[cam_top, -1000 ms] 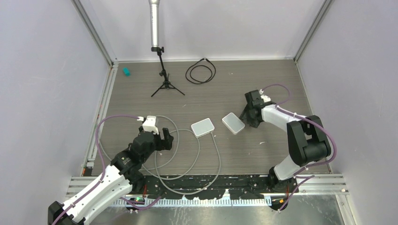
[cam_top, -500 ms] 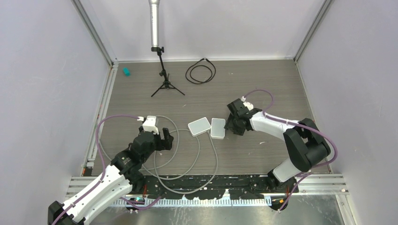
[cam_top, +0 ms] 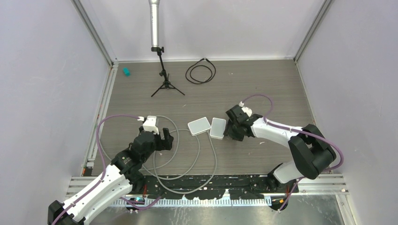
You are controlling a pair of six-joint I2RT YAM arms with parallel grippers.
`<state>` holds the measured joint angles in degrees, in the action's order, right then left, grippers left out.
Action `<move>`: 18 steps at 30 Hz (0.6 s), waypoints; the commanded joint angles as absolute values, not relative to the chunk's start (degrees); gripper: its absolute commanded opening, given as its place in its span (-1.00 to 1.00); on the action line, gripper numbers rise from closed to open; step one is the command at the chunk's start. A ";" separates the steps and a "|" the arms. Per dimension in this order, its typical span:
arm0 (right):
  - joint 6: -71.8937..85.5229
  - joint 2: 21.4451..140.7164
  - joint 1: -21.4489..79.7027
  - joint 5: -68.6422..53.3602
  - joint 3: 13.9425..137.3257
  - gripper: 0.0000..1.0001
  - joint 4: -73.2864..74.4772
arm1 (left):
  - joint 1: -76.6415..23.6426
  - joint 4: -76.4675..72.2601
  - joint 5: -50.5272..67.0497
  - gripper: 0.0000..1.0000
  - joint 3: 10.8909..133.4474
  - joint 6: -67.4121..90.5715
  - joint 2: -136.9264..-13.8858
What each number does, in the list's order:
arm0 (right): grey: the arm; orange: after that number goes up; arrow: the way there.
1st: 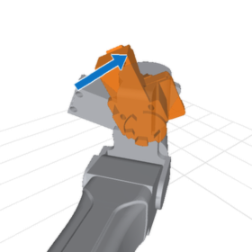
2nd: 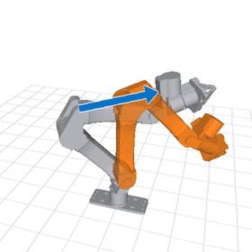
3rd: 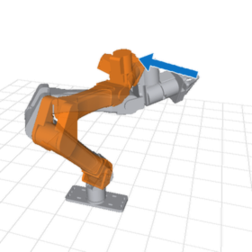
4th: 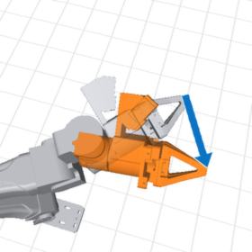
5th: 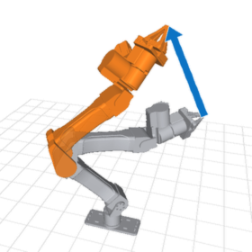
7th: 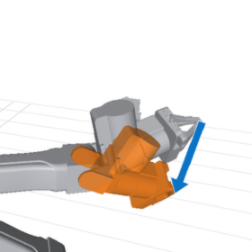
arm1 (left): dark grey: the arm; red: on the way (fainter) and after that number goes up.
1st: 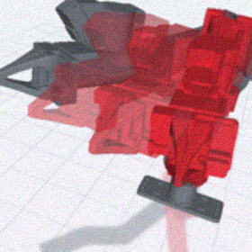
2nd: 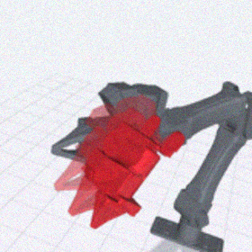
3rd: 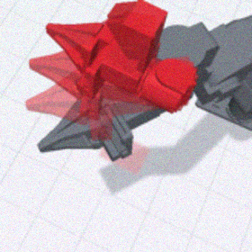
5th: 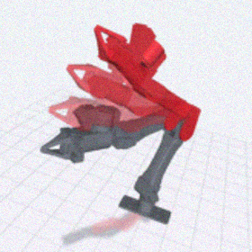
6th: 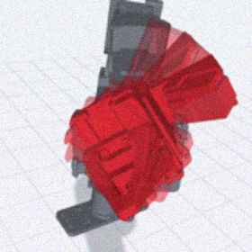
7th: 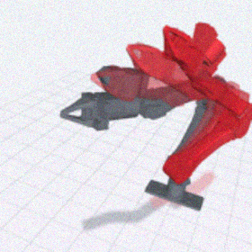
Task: Insert the plug into the switch port
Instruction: Move the switch port to the center of the board.
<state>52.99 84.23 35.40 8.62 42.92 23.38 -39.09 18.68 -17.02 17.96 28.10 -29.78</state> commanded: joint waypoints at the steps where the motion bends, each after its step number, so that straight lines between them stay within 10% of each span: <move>1: 54.75 82.03 37.51 9.05 42.23 0.03 23.51 | -39.02 16.70 -18.49 0.65 18.28 28.46 -29.47; 18: 56.10 85.84 38.77 6.26 41.63 0.02 14.18 | -39.04 16.54 -18.37 0.64 18.37 28.37 -29.95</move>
<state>54.72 84.18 38.46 7.11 42.09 19.25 -39.09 18.68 -17.06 17.96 28.10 -30.24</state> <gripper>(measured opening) 0.513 0.822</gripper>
